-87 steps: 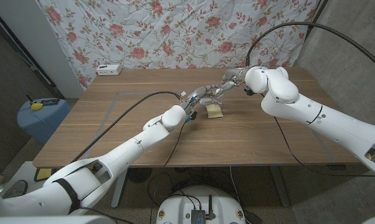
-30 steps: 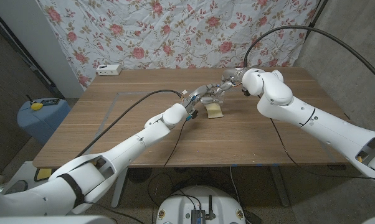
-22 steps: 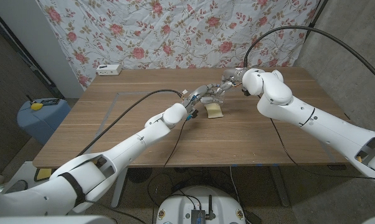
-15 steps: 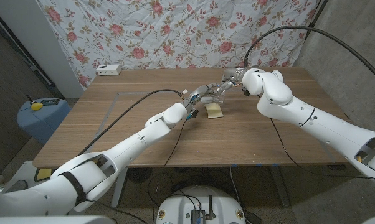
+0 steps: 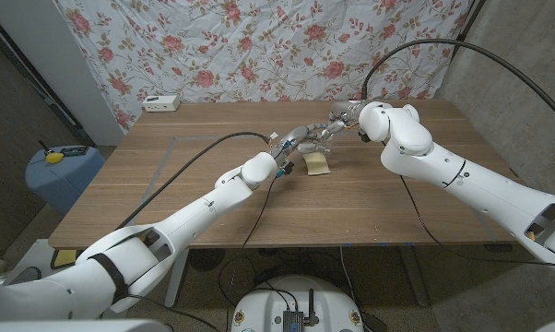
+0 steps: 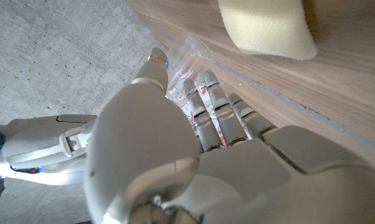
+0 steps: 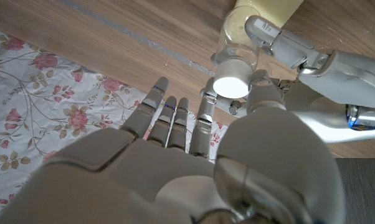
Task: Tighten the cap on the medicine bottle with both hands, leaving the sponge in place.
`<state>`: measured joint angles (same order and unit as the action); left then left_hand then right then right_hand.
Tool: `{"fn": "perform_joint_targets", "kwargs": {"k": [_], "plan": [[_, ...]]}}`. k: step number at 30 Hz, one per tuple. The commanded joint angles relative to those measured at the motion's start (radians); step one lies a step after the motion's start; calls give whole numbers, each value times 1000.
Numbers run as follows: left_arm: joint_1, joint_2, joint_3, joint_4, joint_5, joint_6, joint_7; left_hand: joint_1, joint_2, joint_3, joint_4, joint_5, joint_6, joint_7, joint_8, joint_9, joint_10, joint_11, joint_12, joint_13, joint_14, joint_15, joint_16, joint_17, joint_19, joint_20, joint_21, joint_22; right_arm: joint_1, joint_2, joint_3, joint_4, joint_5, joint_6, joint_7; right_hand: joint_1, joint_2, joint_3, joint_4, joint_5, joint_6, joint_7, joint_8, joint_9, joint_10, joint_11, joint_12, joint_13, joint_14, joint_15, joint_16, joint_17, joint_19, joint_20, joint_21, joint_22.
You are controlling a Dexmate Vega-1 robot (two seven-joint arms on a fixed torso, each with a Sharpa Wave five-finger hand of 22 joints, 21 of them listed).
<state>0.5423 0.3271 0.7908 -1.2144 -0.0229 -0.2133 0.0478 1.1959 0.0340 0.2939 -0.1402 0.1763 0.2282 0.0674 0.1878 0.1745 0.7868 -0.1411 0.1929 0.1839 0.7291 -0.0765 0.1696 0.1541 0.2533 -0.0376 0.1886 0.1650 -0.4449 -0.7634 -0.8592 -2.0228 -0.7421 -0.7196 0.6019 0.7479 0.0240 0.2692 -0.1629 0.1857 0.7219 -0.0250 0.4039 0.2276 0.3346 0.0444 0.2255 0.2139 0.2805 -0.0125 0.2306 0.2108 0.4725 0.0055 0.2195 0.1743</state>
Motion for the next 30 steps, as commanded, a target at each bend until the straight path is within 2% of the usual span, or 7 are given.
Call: {"fn": "perform_joint_targets", "kwargs": {"k": [1, 13, 15, 18, 24, 30], "plan": [[5, 4, -1, -10, 0, 3, 4, -7, 4, 9, -2, 3, 5, -9, 0, 2, 26, -16, 4, 6, 0, -87, -1, 3, -3, -74, -2, 2, -5, 0, 3, 1, 2, 2, -16, 5, -2, 6, 6, 8, 12, -2, 8, 3, 9, -1, 4, 2, 10, 1, 7, 3, 13, -3, 5, 5], [7, 3, 0, -12, 0, 2, 2, -11, 5, 11, -2, 4, 5, -12, 0, 2, 25, -16, 3, 6, 0, -86, -1, 3, -3, -74, -2, 2, -18, 6, 0, -5, -19, -15, -39, -8, -5, 6, 14, 9, 79, -16, 34, 1, 36, -6, 5, 2, 41, -18, 16, 7, 37, -10, 9, 5], [9, 4, -1, -14, -1, 3, 3, -11, 5, 12, -2, 4, 5, -11, 0, 2, 25, -17, 4, 6, -1, -86, -1, 3, -2, -74, -2, 2, -20, 8, -2, -5, -25, -20, -42, -9, -5, 5, 15, 10, 91, -18, 39, 0, 43, -16, 5, 1, 46, -20, 17, 7, 42, -10, 10, 5], [10, 5, -1, -16, -1, 3, 2, -12, 6, 13, -1, 4, 5, -11, 0, 2, 23, -17, 3, 6, 0, -86, 0, 3, -3, -74, -2, 2, -23, 10, -2, -4, -28, -26, -46, -11, -5, 5, 16, 10, 104, -20, 44, -1, 53, -9, 8, 1, 52, -20, 20, 8, 47, -11, 11, 6], [16, 7, -1, -26, -2, 7, 2, -13, 6, 14, -2, 4, 5, -11, 0, 2, 24, -15, 3, 6, 0, -86, 0, 3, -3, -74, -2, 2, -28, 10, -8, -8, -47, -40, -49, -25, -6, 0, 23, 10, 130, -23, 53, -3, 65, -17, 8, 1, 63, -27, 24, 11, 57, -14, 12, 6], [22, 9, -3, -35, 0, 10, 8, -14, 6, 16, -2, 4, 6, -11, 0, 2, 23, -17, 3, 6, 0, -85, 0, 3, -3, -74, -2, 2, -33, 11, -12, -10, -61, -48, -47, -38, -9, -5, 28, 10, 168, -26, 65, -6, 81, -14, 10, 0, 76, -36, 26, 11, 67, -15, 13, 6]]}}
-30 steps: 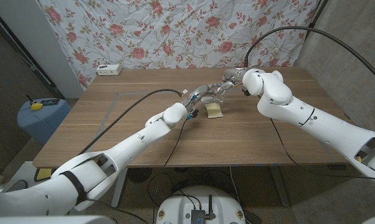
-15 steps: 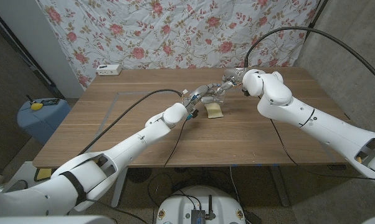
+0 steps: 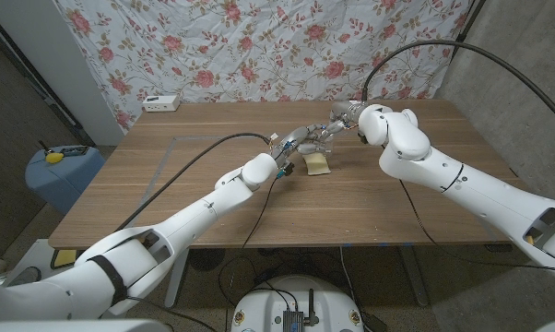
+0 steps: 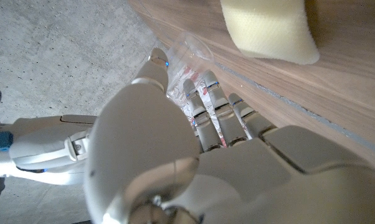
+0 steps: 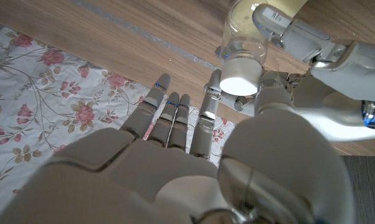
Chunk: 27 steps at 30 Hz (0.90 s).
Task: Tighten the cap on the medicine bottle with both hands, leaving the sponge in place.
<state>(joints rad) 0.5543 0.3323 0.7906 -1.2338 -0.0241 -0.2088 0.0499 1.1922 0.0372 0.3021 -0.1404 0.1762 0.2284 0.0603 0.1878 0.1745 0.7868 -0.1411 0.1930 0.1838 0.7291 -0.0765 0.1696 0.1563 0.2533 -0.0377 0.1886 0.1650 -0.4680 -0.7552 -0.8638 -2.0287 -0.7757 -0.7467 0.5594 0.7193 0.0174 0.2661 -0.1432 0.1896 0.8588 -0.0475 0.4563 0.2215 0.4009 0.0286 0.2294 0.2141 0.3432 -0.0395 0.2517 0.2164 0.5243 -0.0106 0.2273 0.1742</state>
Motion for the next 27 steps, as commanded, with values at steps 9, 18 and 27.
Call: {"fn": "perform_joint_targets", "kwargs": {"k": [9, 18, 27], "plan": [[18, 7, -4, -28, 2, 12, 13, -11, 5, 11, -2, 5, 6, -5, 0, 2, 20, -19, 2, 6, 0, -82, 0, 1, -2, -73, -2, 2, -10, 9, -17, 0, -56, -35, 5, -44, -12, -16, 20, 4, 84, -6, 28, -6, 32, 4, 5, -1, 27, -16, 8, 8, 26, -3, 6, 7], [14, 3, -4, -20, 2, 7, 14, -14, 5, 14, -2, 5, 7, -5, 0, 2, 20, -20, 3, 6, 1, -82, 0, 1, -1, -73, -2, 2, -16, 17, -16, 11, -70, -30, -5, -88, -27, -36, 34, 7, 127, -10, 36, -12, 47, 0, 4, -2, 40, -22, 9, 8, 40, -10, 6, 7], [8, -3, -3, -8, 0, 1, 10, -17, 6, 16, -2, 5, 7, -5, 0, 2, 19, -16, 3, 6, 1, -80, 0, 1, -1, -73, -2, 2, -32, 34, -9, 20, -79, -35, -41, -157, -58, -72, 54, 22, 223, -14, 56, -22, 84, 1, 6, -4, 70, -38, 11, 6, 68, -8, 9, 7]]}}
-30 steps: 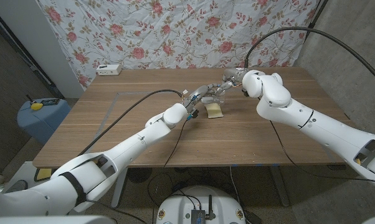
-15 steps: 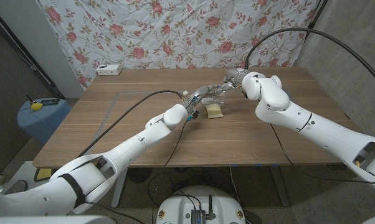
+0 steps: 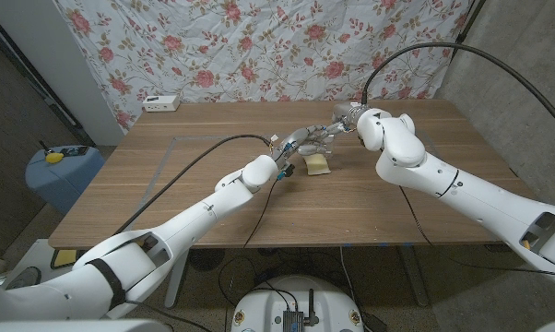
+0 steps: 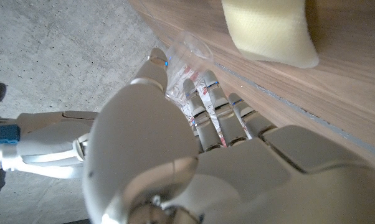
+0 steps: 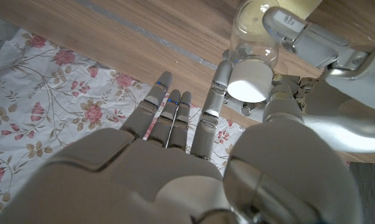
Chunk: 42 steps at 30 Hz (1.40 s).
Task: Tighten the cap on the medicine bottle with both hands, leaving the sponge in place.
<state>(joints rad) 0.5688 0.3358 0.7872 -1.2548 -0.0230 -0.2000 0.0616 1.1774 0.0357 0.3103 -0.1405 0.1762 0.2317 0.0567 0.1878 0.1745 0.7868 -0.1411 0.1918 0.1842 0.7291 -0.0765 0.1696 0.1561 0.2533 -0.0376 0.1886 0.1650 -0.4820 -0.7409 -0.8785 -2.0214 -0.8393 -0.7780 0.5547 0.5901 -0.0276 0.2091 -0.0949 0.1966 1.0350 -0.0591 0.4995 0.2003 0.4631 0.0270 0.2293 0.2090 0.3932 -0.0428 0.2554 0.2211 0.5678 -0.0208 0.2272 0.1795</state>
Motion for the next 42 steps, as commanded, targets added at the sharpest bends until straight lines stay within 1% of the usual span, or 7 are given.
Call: {"fn": "perform_joint_targets", "kwargs": {"k": [1, 3, 9, 20, 26, 32, 42], "plan": [[-6, -6, 1, 13, -1, -8, -2, -2, 7, 8, -2, 5, 4, -2, 0, 2, 19, -16, 4, 5, 1, -80, 0, 2, -1, -74, -2, 2, -18, 20, 6, 13, -15, -3, -37, -33, -14, -17, 7, 16, 54, -2, 14, -1, 27, 2, 8, 1, 24, -36, 9, 1, 28, 1, 10, 2], [-7, -7, 1, 17, -2, -10, -2, -2, 7, 8, -3, 6, 3, -2, 0, 2, 19, -16, 4, 5, 1, -80, 0, 2, -1, -74, -2, 2, -18, 23, 4, 15, -20, -8, -39, -52, -21, -27, 13, 21, 71, -2, 16, -4, 42, -10, 10, 1, 31, -39, 8, 1, 34, 0, 10, 2], [-7, -7, 0, 18, -3, -12, -2, -2, 6, 10, -4, 6, 5, -3, 0, 2, 18, -16, 4, 5, 0, -80, 0, 1, 0, -73, -1, 2, -19, 28, 2, 16, -32, -18, -43, -74, -29, -38, 21, 27, 85, 0, 15, -6, 50, -3, 9, 0, 38, -40, 8, 1, 42, -2, 10, 3], [-8, -10, 0, 29, -6, -24, -4, -4, 8, 13, -3, 6, 6, -3, 0, 2, 16, -15, 4, 5, 2, -78, 0, 2, 0, -73, -2, 2, -21, 21, 6, 0, -40, -34, -24, -150, -60, -80, 48, 38, 23, 16, -26, -9, 40, 9, -4, 0, 32, -26, -2, 1, 36, 7, 1, 3], [-10, -12, 0, 36, -8, -30, -7, -6, 7, 14, -3, 6, 6, -4, 0, 2, 17, -16, 4, 5, 2, -77, 0, 2, 0, -73, -1, 2, -17, 15, 8, -8, -40, -32, -6, -191, -78, -106, 61, 50, -47, 25, -64, -7, 21, 22, -17, 1, 13, -6, -16, -1, 18, 15, -10, 3], [-12, -15, 0, 43, -9, -34, -8, -8, 7, 16, -4, 6, 5, -4, -1, 2, 16, -16, 4, 5, 1, -76, 0, 2, 1, -72, -1, 2, -11, 11, 7, -12, -40, -30, 18, -194, -81, -113, 60, 62, -109, 40, -94, -3, -3, 21, -27, 2, -7, 7, -29, -3, 3, 24, -17, 4], [-15, -17, 1, 48, -9, -34, -9, -9, 5, 19, -6, 5, 6, -4, -1, 2, 15, -15, 4, 5, 0, -77, 0, 1, 3, -73, -1, 2, -11, -8, 38, -31, 17, -12, 47, -156, -72, -110, 34, 93, -294, 80, -161, 24, -88, 35, -43, 7, -68, 45, -54, -6, -54, 46, -33, 3]]}}
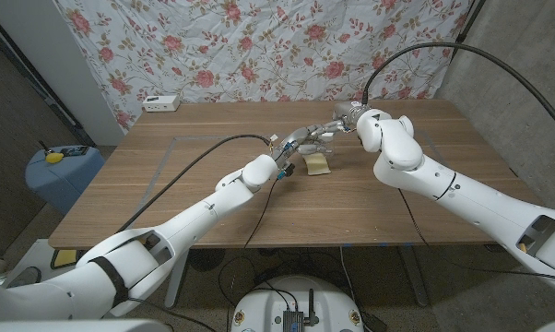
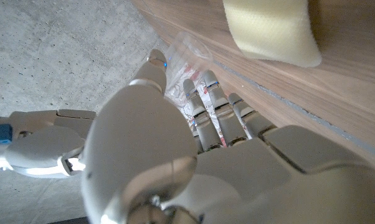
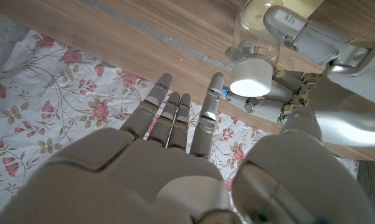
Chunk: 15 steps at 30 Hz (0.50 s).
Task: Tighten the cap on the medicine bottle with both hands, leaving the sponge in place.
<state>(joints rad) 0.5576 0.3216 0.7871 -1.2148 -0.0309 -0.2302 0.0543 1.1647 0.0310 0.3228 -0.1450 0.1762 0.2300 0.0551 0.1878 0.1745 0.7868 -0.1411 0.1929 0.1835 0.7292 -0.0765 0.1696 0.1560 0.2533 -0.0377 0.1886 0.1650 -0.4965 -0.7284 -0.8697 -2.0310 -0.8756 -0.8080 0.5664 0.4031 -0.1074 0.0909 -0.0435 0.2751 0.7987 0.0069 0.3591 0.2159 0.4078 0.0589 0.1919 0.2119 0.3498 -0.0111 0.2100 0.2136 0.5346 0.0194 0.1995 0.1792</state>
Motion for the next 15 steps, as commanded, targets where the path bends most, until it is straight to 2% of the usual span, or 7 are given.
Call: {"fn": "perform_joint_targets", "kwargs": {"k": [1, 2, 8, 11, 15], "plan": [[-4, -3, 1, 8, -1, -4, -1, 4, 9, 6, -1, 5, 8, -2, -1, 2, 15, -15, 3, 6, 0, -77, -1, 2, 2, -72, -1, 2, 2, -22, 33, -24, 61, 20, 33, 39, 11, 11, -22, 17, -83, 20, -31, 9, -41, 4, -5, 4, -28, 16, -8, 1, -26, 7, -5, 3], [-4, -4, 1, 8, -1, -5, -1, 4, 9, 7, -1, 5, 8, -2, -1, 2, 15, -15, 3, 6, -1, -77, -1, 2, 3, -73, -1, 2, 3, -24, 37, -26, 70, 22, 36, 48, 16, 15, -26, 20, -112, 28, -44, 9, -49, 11, -4, 5, -35, 19, -9, 1, -30, 10, -5, 3], [-5, -7, 2, 14, -2, -8, 0, 2, 9, 8, -1, 5, 7, -2, -1, 2, 15, -17, 3, 6, -1, -76, 0, 2, 3, -72, -2, 1, 15, -41, 58, -35, 139, 43, 62, 82, 37, 33, -44, 16, -167, 40, -71, 9, -93, 26, -7, 6, -78, 41, -18, 0, -66, 24, -10, 3], [-4, -7, 2, 13, -2, -7, 0, 2, 9, 9, -1, 5, 7, -1, -1, 2, 14, -14, 3, 6, -1, -76, 0, 2, 2, -72, -2, 1, 22, -49, 64, -40, 169, 49, 70, 98, 45, 42, -53, 9, -193, 55, -84, 10, -115, 35, -8, 7, -93, 47, -19, -1, -85, 32, -13, 2], [-1, -6, 2, 9, -1, -5, 4, 1, 10, 10, -1, 5, 6, -1, -1, 2, 13, -14, 3, 6, 0, -76, 0, 2, 3, -71, -2, 1, 33, -57, 72, -42, 218, 53, 82, 125, 54, 55, -69, -4, -220, 59, -97, 10, -137, 43, -8, 8, -114, 58, -21, -2, -99, 37, -12, 2]]}}
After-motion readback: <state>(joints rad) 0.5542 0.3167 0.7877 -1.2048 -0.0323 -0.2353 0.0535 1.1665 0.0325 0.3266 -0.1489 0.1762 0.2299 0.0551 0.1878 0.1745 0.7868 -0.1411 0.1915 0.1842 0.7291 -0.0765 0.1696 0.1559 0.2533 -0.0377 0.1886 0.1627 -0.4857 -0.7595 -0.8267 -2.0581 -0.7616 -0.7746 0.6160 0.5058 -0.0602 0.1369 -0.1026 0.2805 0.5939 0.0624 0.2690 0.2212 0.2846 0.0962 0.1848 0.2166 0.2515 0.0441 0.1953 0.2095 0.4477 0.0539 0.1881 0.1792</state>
